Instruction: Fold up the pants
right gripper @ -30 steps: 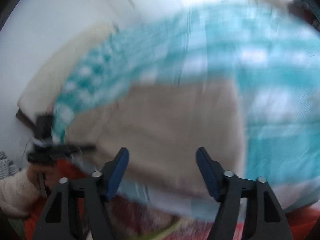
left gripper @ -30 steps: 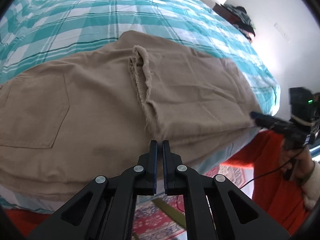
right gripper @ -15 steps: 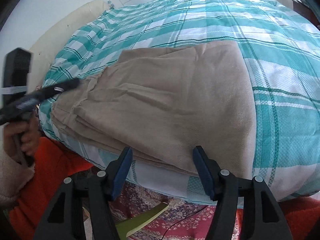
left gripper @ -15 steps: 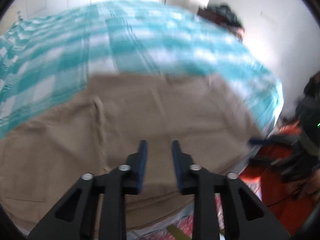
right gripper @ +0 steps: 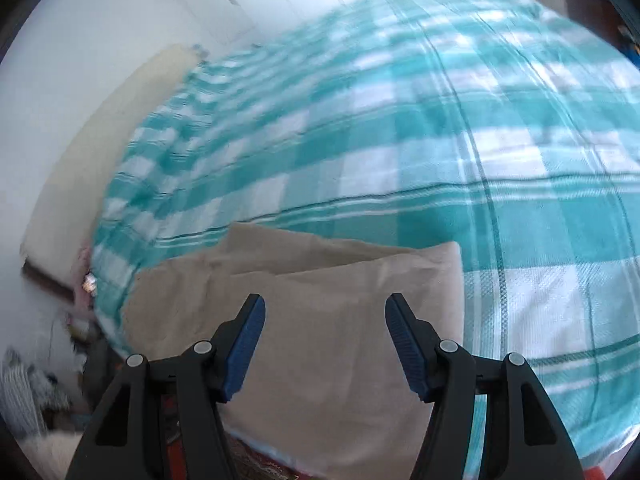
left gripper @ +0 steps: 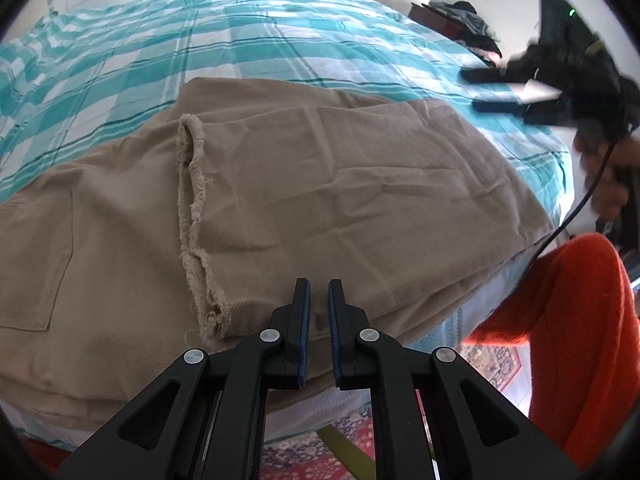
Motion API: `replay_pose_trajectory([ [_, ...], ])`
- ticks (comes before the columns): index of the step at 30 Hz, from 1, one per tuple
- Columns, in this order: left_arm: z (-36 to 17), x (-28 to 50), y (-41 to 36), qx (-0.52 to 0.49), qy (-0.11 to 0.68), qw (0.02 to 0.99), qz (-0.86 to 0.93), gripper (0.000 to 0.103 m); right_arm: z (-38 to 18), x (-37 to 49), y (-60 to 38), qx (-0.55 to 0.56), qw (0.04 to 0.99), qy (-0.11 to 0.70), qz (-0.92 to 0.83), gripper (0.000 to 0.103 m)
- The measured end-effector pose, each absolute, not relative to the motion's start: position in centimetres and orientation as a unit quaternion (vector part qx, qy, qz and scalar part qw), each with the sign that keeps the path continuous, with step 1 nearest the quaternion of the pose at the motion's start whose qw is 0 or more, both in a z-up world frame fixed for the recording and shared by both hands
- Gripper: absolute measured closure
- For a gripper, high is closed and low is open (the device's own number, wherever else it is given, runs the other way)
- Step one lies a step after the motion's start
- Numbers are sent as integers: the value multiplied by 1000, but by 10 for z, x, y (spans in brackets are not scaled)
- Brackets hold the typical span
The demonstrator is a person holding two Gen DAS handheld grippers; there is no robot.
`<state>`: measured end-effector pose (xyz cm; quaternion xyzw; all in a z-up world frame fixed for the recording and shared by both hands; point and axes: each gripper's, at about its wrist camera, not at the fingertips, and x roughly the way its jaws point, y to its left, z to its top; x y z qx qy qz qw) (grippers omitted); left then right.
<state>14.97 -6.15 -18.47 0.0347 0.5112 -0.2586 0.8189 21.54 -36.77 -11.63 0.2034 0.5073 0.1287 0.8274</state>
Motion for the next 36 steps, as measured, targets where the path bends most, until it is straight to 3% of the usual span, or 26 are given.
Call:
replay_pose_trajectory([
  [3, -167, 150, -51, 14, 512, 819, -257, 94, -143, 200, -344, 217, 802, 531, 168, 40],
  [5, -148, 159, -45, -6, 498, 829, -255, 82, -161, 170, -319, 201, 789, 543, 207, 40],
  [7, -133, 173, -48, -13, 485, 837, -253, 59, -175, 139, -301, 176, 798, 537, 209, 39],
  [9, -122, 196, -65, 0, 481, 837, -260, 54, -173, 114, -290, 142, 826, 505, 205, 37],
  [15, -150, 258, -144, 92, 500, 831, -225, 52, -180, 113, -290, 139, 821, 509, 216, 36],
  [18, -192, 259, -151, 136, 558, 800, -175, 66, -182, 108, -293, 147, 825, 500, 219, 36],
  [28, -195, 188, -75, 55, 548, 818, -166, 65, -186, 113, -302, 179, 813, 503, 232, 36],
  [33, -198, 181, -78, 53, 534, 829, -159, 65, -145, 148, -333, 324, 783, 474, 241, 37],
  [36, -199, 177, -76, 48, 525, 835, -159, 65, -122, 197, -335, 351, 774, 474, 231, 34],
])
